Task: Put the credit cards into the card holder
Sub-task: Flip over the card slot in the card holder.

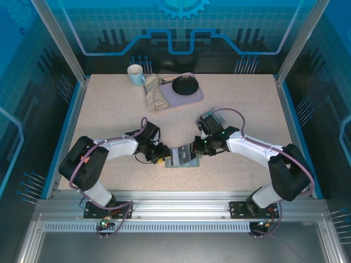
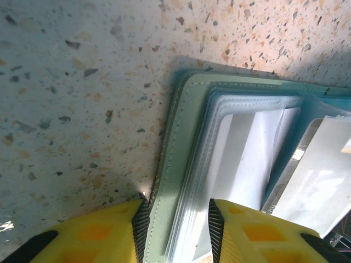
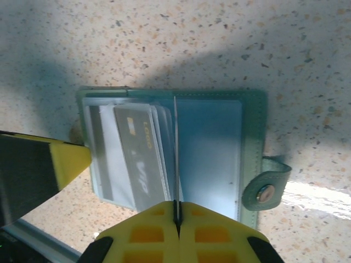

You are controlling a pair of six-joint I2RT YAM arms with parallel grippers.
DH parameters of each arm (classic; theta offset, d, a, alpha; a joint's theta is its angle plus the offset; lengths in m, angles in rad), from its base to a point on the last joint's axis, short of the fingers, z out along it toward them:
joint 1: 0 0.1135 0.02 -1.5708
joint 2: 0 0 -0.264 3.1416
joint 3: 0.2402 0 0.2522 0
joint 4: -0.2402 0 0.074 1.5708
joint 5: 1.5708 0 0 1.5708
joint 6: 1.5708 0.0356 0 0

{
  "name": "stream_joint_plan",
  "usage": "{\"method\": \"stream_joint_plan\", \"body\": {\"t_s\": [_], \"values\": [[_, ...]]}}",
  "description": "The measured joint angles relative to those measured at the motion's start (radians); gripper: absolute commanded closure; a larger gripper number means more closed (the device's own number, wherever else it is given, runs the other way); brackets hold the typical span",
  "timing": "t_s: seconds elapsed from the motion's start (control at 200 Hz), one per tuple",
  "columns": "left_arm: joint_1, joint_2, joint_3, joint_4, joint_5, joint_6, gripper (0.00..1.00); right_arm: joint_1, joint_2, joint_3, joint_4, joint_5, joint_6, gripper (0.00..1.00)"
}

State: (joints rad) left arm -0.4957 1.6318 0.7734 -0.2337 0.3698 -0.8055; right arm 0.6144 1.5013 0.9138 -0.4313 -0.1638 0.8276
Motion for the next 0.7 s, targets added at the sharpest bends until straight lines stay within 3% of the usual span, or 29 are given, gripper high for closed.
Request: {"method": "stream_joint_plan", "body": {"t_s": [0.7], "values": [[-0.013,0.007,0.003,0.014,0.0,0.0,0.69,0.015,0.018,0.076,-0.005,-0.049,-0.009,0.96]]}}
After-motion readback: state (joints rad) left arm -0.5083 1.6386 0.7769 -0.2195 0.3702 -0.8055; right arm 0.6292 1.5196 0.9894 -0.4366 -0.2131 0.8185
